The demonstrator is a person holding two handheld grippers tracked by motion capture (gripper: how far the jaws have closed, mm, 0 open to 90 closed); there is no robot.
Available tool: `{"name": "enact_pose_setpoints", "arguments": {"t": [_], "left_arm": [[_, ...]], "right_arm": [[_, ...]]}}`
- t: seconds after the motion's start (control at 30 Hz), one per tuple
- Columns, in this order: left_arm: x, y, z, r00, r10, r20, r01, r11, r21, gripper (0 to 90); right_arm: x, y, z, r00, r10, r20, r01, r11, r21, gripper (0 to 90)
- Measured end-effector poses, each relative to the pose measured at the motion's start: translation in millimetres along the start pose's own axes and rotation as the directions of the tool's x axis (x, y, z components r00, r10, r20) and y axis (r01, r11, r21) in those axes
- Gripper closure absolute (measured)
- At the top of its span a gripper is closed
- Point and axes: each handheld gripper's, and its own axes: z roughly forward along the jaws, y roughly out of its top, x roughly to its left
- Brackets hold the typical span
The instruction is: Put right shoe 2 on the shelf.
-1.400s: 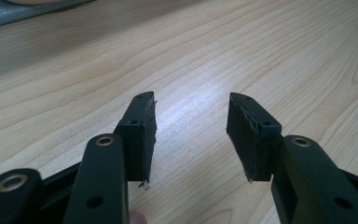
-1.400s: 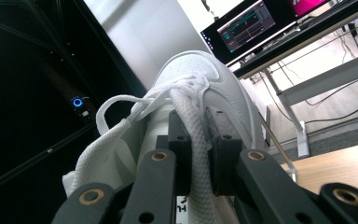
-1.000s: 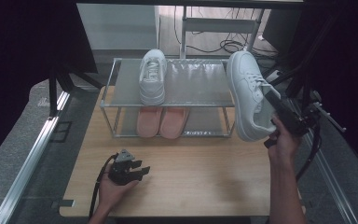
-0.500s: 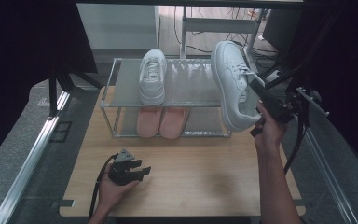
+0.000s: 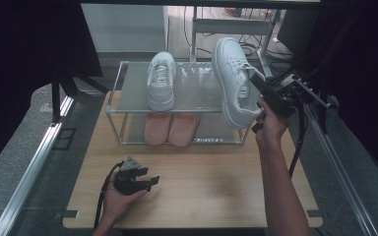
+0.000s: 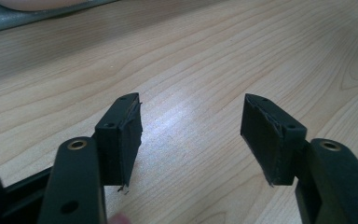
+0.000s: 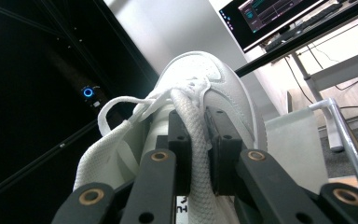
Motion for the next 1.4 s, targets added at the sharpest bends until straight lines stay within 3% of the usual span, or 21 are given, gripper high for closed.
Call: {"name": "enact_pose_setpoints", "arguments": {"t": [0.73, 0.9, 1.1, 1.4], "left_arm": [[2.0, -0.2, -0.6, 1.0000, 0.000, 0.007, 0.000, 0.9999, 0.010, 37.6], [2.2, -0.3, -0.3, 1.0000, -0.001, 0.006, 0.001, 0.9999, 0.012, 37.8], [1.8, -0.4, 1.1, 0.9999, 0.000, 0.010, 0.000, 0.9999, 0.016, 37.9], [6.6, -1.1, -0.4, 1.0000, -0.007, 0.007, 0.007, 0.9999, 0.014, 38.1]], "right_arm": [[19.3, -9.2, 49.6, 0.9996, 0.025, 0.013, -0.025, 0.999, 0.031, 81.1], [19.5, -14.9, 61.1, 0.9990, 0.028, 0.036, -0.030, 0.998, 0.050, 81.0], [23.6, -20.2, 86.4, 0.9962, 0.032, 0.081, -0.039, 0.996, 0.084, 81.0], [29.7, -29.2, 112.8, 0.9943, 0.042, 0.098, -0.053, 0.993, 0.109, 80.8]]}}
